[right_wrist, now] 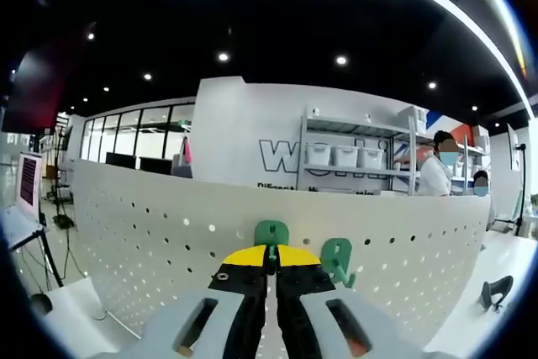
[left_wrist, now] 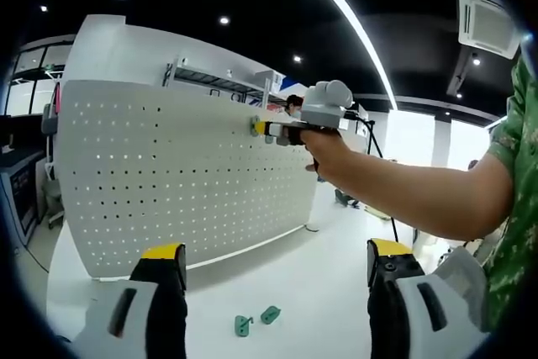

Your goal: Insert the hook assembly into the mounting plate slot until the hook locks in place.

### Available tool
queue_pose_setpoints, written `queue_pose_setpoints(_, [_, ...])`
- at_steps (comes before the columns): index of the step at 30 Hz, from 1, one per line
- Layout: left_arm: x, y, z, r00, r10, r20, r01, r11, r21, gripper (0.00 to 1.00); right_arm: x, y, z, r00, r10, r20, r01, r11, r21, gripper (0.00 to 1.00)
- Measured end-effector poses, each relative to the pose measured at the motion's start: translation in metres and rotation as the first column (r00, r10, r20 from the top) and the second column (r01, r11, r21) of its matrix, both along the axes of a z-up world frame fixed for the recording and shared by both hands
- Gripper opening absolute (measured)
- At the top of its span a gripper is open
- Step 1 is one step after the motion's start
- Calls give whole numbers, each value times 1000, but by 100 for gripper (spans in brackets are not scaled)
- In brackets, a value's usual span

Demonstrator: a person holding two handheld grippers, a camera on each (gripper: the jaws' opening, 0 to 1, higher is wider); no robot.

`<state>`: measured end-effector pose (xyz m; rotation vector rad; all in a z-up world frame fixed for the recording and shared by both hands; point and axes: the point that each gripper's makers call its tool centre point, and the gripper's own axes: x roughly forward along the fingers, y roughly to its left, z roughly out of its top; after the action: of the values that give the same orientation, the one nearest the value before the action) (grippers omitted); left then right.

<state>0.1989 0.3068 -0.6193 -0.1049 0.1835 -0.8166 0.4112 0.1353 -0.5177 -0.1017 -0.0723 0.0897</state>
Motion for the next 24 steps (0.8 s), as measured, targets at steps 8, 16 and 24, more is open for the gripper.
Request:
queue_pose_setpoints(8, [0, 0, -1, 1000, 0, -2, 0, 1000, 1, 91, 1, -1, -2, 1000, -3, -4, 3, 1000, 0, 1])
queue_pose_setpoints(16, [0, 0, -1, 1000, -2, -2, 2, 1000, 2, 91, 4, -3, -6, 1000, -3, -16, 3, 1000, 0, 1])
queue_pose_setpoints(24, [0, 1, -2, 1000, 0, -6, 0, 1000, 1, 91, 6, -3, -8, 1000, -3, -18, 3, 1000, -2, 1])
